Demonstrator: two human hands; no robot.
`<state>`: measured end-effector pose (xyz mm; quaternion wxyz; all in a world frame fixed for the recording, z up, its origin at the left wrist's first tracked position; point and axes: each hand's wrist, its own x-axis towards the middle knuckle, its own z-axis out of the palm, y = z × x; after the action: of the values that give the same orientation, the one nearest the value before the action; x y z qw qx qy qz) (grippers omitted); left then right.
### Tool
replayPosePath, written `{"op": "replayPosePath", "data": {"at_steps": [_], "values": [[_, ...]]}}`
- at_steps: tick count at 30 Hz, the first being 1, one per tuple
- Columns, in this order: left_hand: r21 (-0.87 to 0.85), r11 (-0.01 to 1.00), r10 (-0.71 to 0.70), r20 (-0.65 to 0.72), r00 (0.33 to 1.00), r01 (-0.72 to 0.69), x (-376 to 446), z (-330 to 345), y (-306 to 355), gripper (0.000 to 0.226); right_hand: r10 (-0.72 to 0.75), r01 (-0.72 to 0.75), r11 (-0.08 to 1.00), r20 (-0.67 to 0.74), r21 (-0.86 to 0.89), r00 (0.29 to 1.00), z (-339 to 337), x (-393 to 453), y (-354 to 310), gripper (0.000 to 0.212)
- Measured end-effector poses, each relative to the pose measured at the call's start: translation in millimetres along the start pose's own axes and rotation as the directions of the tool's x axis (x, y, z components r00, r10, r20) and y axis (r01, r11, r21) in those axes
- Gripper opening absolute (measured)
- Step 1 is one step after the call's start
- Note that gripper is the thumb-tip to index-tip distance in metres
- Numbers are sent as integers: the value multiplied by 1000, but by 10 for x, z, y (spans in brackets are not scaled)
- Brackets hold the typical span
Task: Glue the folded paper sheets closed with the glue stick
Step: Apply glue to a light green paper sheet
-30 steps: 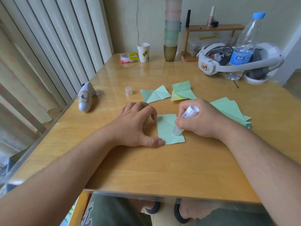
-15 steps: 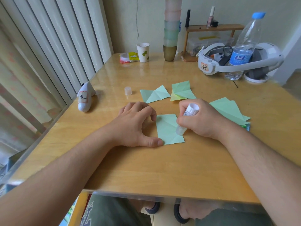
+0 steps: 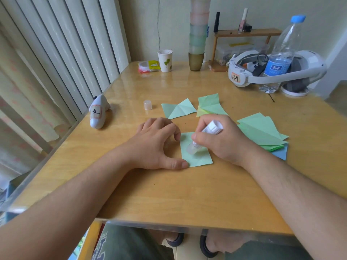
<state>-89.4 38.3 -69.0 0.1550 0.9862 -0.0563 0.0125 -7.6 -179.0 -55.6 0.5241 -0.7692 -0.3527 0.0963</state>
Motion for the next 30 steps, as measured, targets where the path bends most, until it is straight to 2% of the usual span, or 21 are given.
{"op": "replayPosePath", "data": {"at_steps": [6, 18, 30], "values": [[29, 1000, 9, -7, 1000, -9, -2, 9, -8, 72, 45, -38, 989, 41, -140, 998, 25, -22, -38, 18], [40, 999, 3, 0, 1000, -3, -3, 5, -2, 72, 43, -22, 977, 96, -211, 994, -10, -25, -60, 22], [27, 1000, 12, -2, 1000, -11, 0, 6, -8, 65, 83, -55, 962, 93, -268, 992, -242, -43, -30, 18]]}}
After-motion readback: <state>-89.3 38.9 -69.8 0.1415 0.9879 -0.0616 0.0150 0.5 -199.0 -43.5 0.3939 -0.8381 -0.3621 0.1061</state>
